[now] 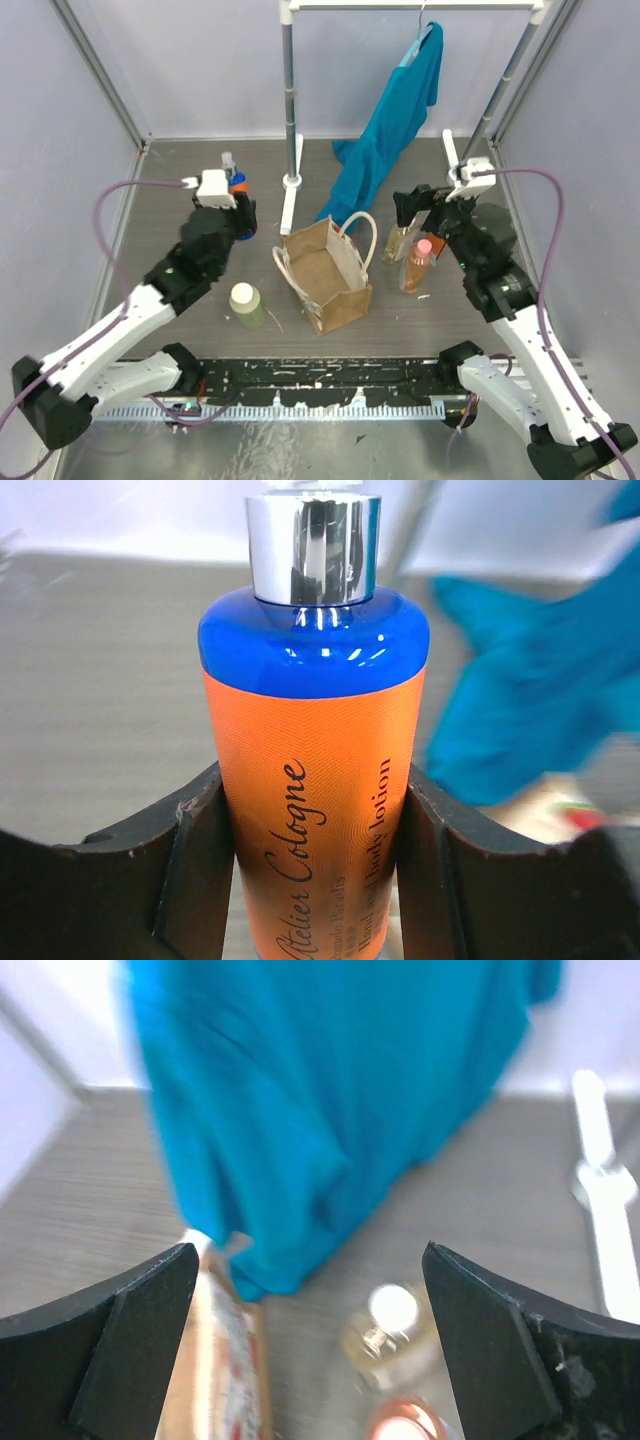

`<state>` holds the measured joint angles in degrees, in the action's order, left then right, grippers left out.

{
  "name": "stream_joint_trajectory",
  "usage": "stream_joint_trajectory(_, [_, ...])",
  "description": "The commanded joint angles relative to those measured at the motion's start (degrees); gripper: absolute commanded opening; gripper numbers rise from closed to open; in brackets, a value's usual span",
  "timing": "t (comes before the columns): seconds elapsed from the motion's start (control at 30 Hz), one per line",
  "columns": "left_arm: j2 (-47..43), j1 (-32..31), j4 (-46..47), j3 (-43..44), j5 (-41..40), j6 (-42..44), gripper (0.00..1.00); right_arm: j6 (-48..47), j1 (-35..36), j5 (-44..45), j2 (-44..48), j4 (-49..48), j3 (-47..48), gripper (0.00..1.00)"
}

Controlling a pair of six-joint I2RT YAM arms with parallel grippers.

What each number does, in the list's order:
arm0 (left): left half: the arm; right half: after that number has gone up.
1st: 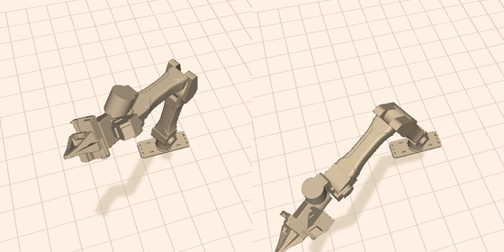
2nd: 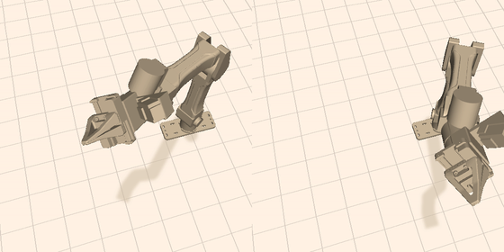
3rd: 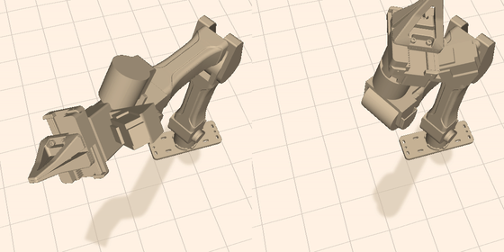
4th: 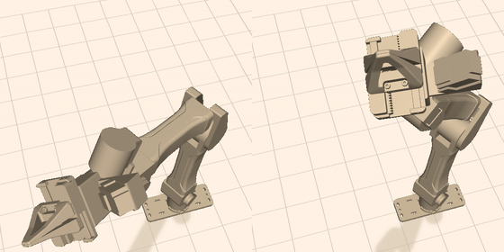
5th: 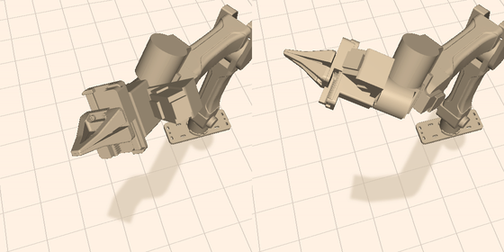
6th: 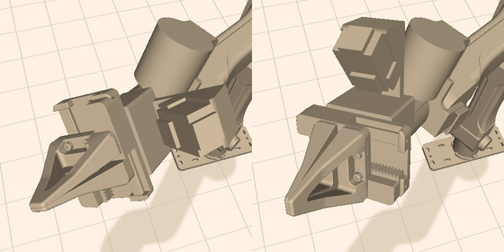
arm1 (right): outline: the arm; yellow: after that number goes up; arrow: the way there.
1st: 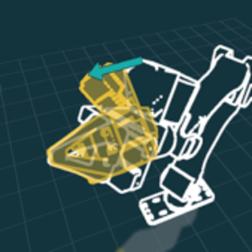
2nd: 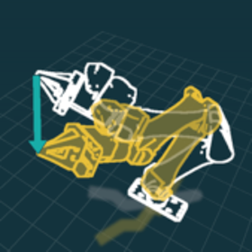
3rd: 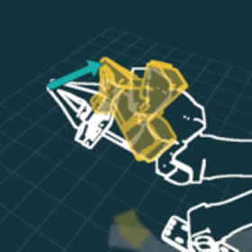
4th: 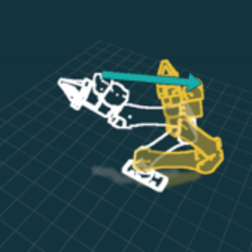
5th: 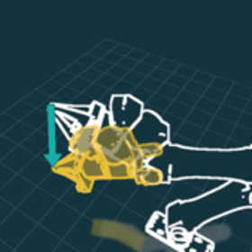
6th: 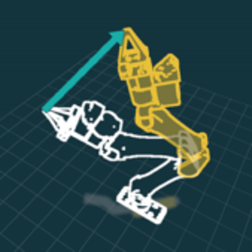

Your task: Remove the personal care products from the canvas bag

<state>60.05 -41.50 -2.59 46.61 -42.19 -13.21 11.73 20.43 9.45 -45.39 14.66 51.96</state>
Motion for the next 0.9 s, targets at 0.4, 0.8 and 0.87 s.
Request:
stream_joint_trajectory(0.4, [-8.8,-1.4,-9.6,18.0,82.4,-15.7,0.0,8.4,3.5,-54.6,-14.8,-17.8,16.4,1.0])
stream_joint_trajectory(0.8, [-8.0,-1.5,-9.0,22.6,85.7,-17.0,0.0,30.9,7.6,-63.8,-16.3,-42.8,14.7,1.0])
stream_joint_trajectory(0.87, [-7.6,-1.5,-9.3,23.1,84.9,-16.2,0.0,32.3,8.8,-63.8,-16.3,-45.0,14.1,1.0])
